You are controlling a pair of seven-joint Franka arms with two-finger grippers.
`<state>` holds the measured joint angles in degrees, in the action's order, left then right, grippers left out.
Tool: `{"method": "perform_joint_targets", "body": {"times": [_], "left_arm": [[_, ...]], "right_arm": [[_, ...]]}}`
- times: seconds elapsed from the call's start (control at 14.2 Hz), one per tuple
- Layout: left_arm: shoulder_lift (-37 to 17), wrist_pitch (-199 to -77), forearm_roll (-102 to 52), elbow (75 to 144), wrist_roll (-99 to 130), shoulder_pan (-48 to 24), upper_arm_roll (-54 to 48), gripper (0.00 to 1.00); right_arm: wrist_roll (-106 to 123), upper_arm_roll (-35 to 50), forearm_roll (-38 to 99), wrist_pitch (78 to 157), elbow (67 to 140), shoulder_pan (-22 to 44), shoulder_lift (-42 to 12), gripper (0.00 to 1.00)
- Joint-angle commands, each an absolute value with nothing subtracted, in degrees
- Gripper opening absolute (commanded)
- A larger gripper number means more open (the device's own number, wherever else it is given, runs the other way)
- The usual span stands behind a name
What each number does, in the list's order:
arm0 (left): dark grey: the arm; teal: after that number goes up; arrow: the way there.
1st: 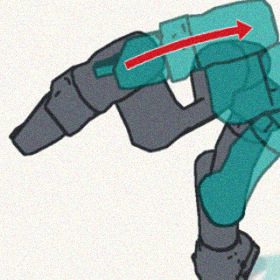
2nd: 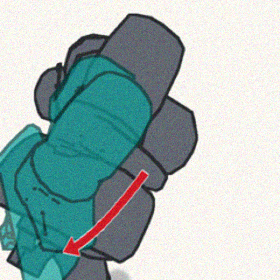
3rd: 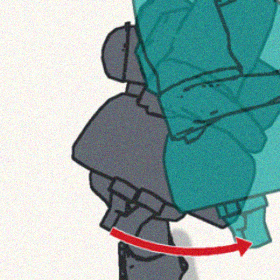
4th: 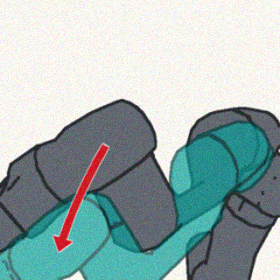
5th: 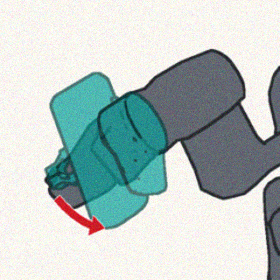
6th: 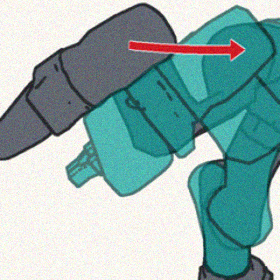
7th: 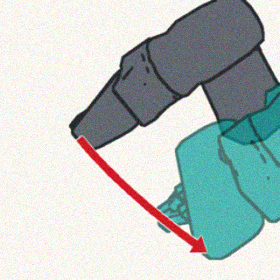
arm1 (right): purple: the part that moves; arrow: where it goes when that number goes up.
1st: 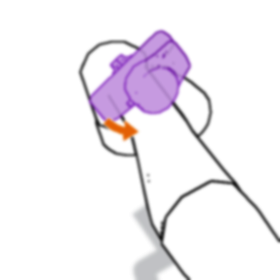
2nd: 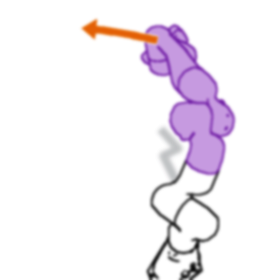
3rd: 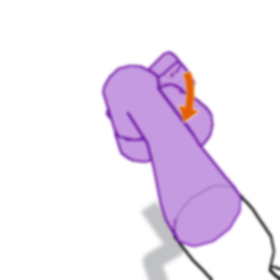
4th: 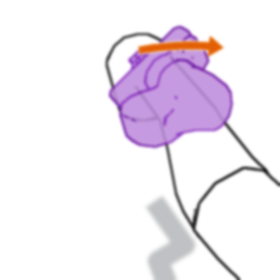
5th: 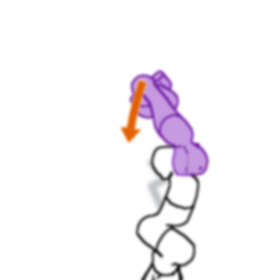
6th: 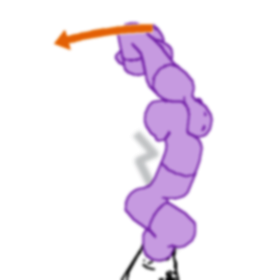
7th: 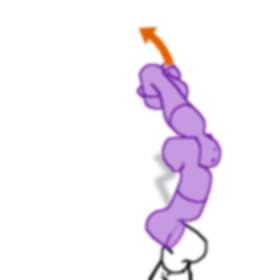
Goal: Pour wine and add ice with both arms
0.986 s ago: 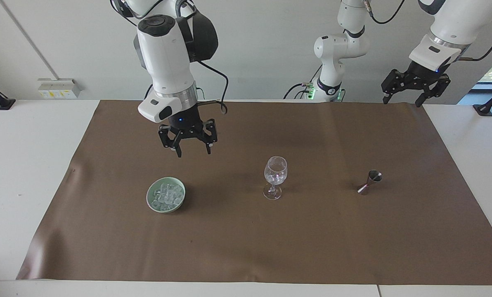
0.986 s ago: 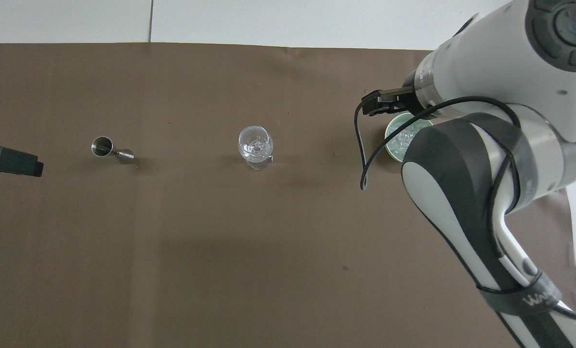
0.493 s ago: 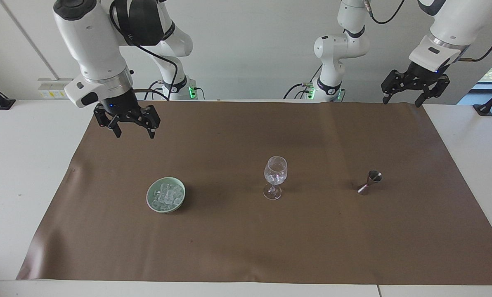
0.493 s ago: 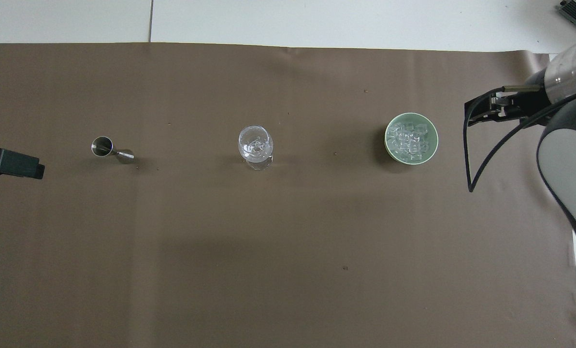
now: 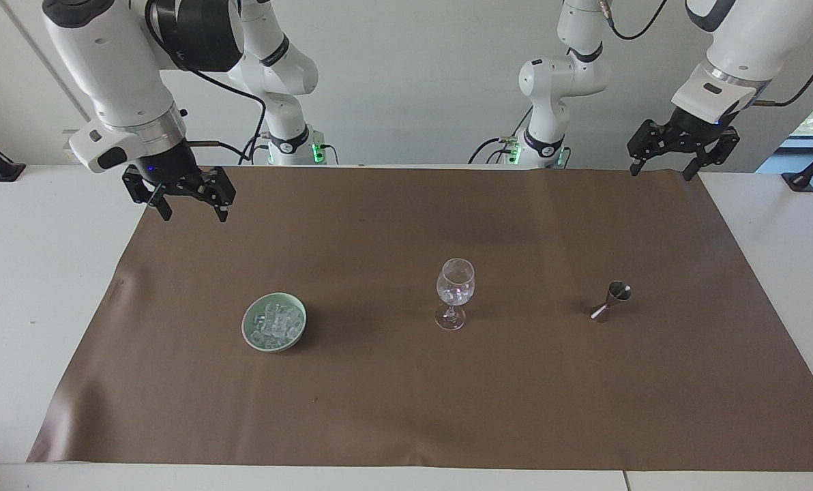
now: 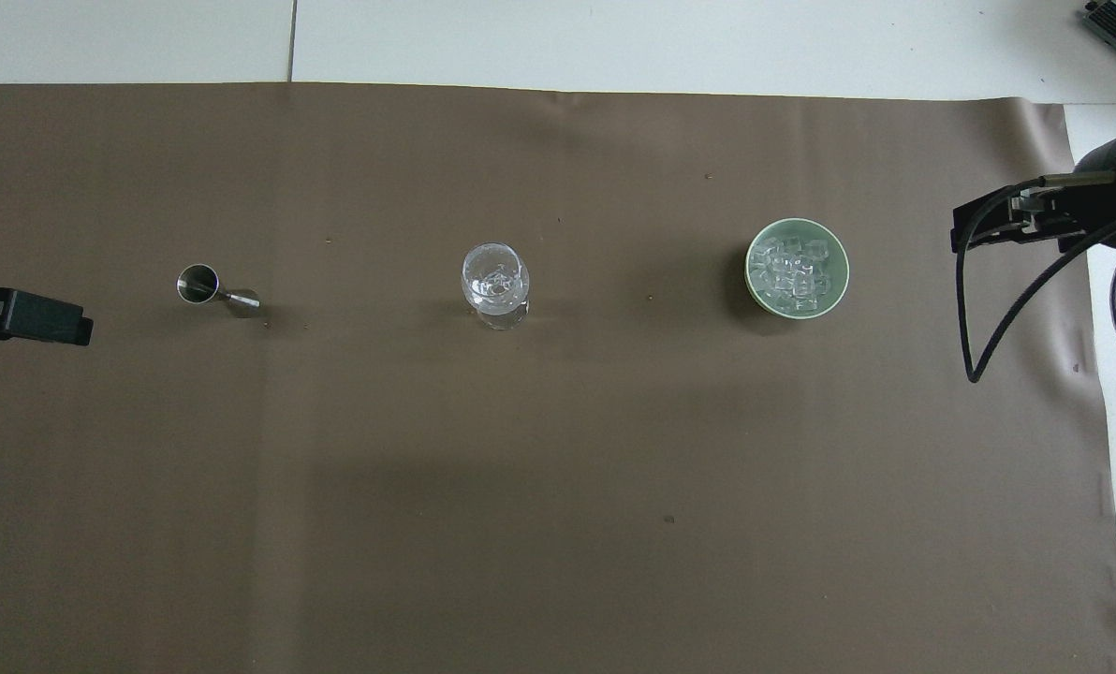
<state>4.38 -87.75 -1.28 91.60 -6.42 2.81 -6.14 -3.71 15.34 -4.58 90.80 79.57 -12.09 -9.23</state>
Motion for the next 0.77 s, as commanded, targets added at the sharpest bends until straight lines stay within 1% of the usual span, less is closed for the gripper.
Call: {"method": "perform_joint_targets", "body": {"times": [0.0, 0.14, 0.28, 0.35, 0.7], "left_arm": [[6.0, -89.4, -0.6, 93.7, -7.1, 4.1, -6.3, 1.0], [6.0, -89.6, -0.6, 93.7, -7.1, 4.0, -6.3, 1.0], [6.0, -89.7, -0.6, 93.8, -7.1, 4.0, -6.3, 1.0], [6.0, -89.7, -0.6, 93.8, -7.1, 4.0, -6.3, 1.0], [6.0, -89.6, -0.6, 93.8, -7.0, 4.0, -6.4, 1.0]], "right_arm": [[-0.1, 15.0, -4.0, 90.2, 80.6, -12.1, -7.3, 1.0], [0.5, 14.2, -4.0, 90.0, 80.7, -11.3, -7.2, 1.0], [0.6, 8.7, -4.0, 90.0, 80.7, -6.5, -7.1, 1.0], [0.6, 7.7, -3.3, 90.0, 80.7, -5.6, -7.0, 1.0], [0.6, 6.2, -2.9, 90.1, 81.1, -4.9, -6.7, 1.0]]}}
